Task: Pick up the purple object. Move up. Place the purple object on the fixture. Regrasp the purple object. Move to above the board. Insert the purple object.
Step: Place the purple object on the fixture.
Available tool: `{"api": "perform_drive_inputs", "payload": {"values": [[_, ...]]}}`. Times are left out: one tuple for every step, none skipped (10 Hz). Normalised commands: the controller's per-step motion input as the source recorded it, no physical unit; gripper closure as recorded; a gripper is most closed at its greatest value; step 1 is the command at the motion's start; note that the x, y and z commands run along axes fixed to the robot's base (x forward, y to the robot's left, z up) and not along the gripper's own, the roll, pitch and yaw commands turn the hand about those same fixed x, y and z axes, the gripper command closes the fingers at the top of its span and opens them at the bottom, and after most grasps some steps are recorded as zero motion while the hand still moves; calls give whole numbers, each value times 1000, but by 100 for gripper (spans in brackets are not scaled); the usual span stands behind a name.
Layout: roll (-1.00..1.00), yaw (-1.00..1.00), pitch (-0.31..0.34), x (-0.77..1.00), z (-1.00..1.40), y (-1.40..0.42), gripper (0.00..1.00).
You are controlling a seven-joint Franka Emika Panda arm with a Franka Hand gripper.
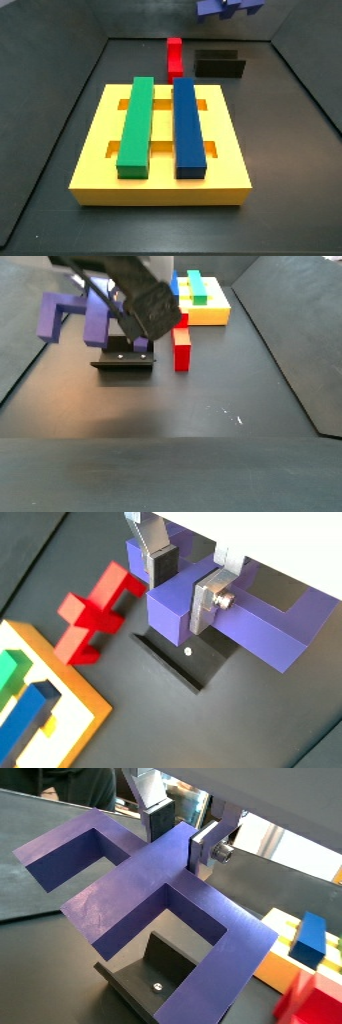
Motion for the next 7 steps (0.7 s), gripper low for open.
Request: {"api": "perform_drive_inputs", "payload": {"values": [[0,0,46,77,0,0,100],[-186,-20,0,131,-103,-77,100],[-140,-29,46,180,-34,-531,100],[-129,-97,60,220,-174,-583,100],[-189,-57,86,246,-263,-586,100],[-211,0,86,151,-331,-437,100],[-120,6,80,83,-371,-294,100]]}}
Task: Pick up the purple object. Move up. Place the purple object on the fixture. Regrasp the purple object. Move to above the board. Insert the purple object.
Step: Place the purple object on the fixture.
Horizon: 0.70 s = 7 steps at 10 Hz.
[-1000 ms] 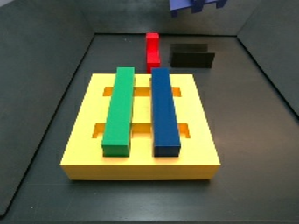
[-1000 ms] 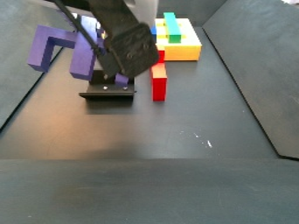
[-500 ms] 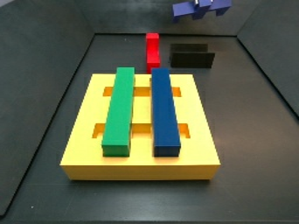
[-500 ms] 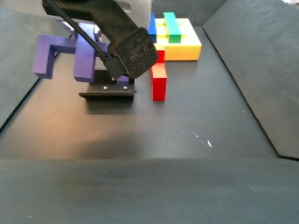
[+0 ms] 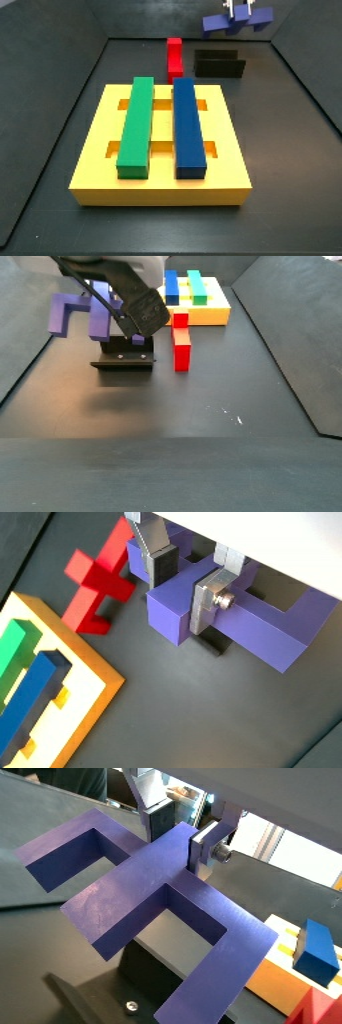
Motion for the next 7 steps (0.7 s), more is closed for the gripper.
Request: {"api": "perform_drive_inputs", "payload": {"values": [[0,74,137,86,-286,-300,100],[-66,143,149,123,-269,-389,100],[-191,169,126,57,-263,-363,100],[-231,60,89,40,-309,-223,100],[-237,0,29,0,-357,0,100],[-91,0,0,0,-323,0,100],[0,0,0,-31,-286,0,100]]}}
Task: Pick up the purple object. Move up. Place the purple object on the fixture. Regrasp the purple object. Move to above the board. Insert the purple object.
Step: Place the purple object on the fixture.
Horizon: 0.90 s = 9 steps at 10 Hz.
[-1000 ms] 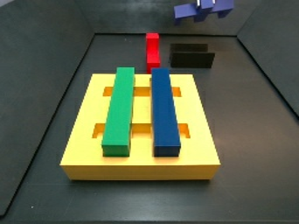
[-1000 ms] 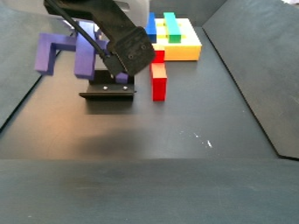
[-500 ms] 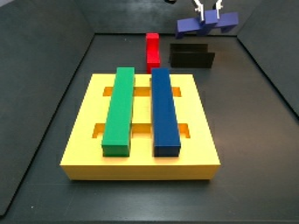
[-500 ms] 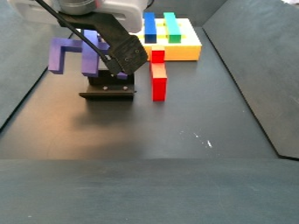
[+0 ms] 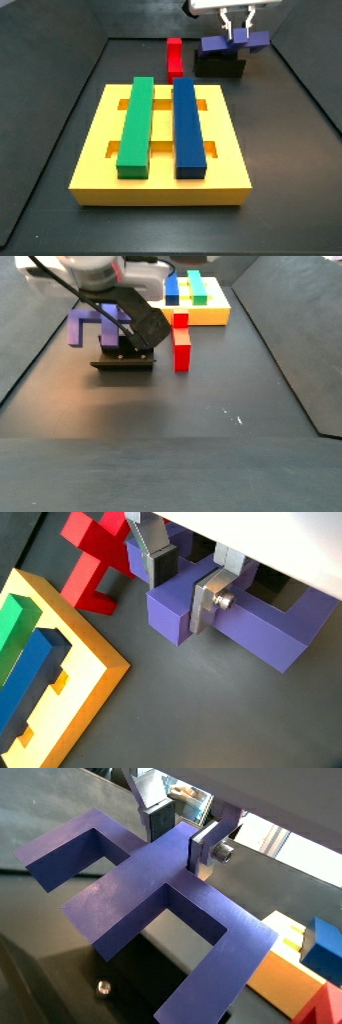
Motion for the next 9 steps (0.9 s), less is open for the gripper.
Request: {"api": "perform_drive_inputs", "payload": {"values": [[0,-17,0,-77,-231,0,100],[0,-71,0,-129,-203,0,100],[0,-69,0,-171,-197,11,100],[0,-40,0,-151,-177,60,100],[37,-31,0,-63,-177,103,100],[97,-20,0,-40,-197,117,100],[83,0,6,0,-163,37,100],[0,0,0,0,-91,0,100],[0,0,0,0,0,0,100]]}}
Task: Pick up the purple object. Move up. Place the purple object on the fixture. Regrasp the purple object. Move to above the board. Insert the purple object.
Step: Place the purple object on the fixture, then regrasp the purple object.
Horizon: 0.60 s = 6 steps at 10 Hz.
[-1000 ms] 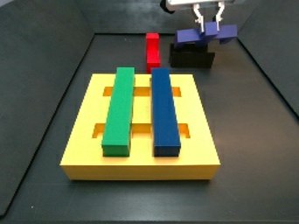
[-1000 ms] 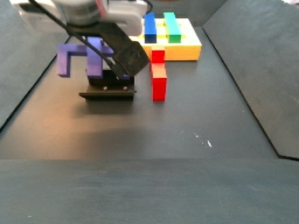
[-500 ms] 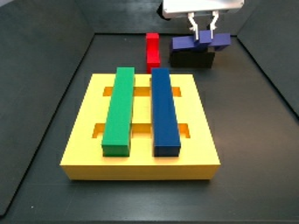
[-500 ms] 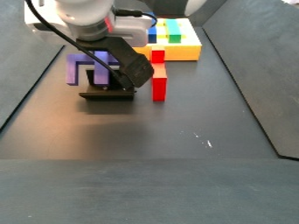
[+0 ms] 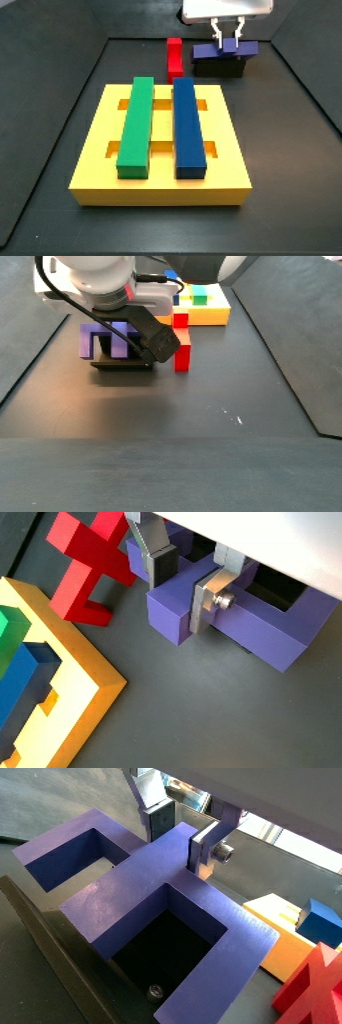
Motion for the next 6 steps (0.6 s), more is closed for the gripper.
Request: {"api": "perform_drive_inputs", "payload": {"values": [[0,0,0,0,0,0,0],[726,0,0,0,154,-191,0],[631,0,0,-3,160,-151,0],[580,0,0,-3,143,-131,0],[534,0,0,0,137,-97,0],[469,0,0,0,100,-26,0]]}}
